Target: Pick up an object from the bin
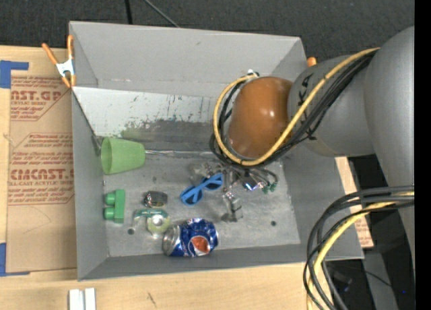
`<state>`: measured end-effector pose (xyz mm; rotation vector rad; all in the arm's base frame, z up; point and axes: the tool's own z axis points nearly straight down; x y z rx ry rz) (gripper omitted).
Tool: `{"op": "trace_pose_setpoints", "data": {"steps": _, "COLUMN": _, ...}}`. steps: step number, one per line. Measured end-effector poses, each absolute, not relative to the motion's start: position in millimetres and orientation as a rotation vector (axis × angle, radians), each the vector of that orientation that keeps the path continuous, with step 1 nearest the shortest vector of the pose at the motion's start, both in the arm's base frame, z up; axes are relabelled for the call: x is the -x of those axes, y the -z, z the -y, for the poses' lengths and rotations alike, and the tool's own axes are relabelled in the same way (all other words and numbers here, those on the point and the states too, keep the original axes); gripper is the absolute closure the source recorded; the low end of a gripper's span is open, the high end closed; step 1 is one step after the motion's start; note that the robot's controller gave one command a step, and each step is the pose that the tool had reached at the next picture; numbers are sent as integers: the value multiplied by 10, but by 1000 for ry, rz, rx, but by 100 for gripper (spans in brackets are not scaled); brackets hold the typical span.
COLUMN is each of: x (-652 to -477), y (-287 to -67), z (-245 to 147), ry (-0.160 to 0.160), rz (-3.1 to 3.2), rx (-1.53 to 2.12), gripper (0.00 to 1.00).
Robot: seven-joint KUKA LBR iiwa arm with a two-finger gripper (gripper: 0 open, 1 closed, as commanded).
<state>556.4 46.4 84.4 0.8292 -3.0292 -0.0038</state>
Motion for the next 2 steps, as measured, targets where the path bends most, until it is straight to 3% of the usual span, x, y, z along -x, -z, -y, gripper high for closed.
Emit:
{"op": "trace_pose_setpoints", "data": {"steps": 1, "x": -5570, "y": -875, "z": -454, "ry": 2, "rz": 3033, "rx": -827, "gripper": 100}}
{"op": "trace_pose_setpoints", "data": {"steps": 2, "x": -5517, "y": -2042, "z": -218, "ry": -4, "rz": 3040, "rx": -829, "gripper": 100}}
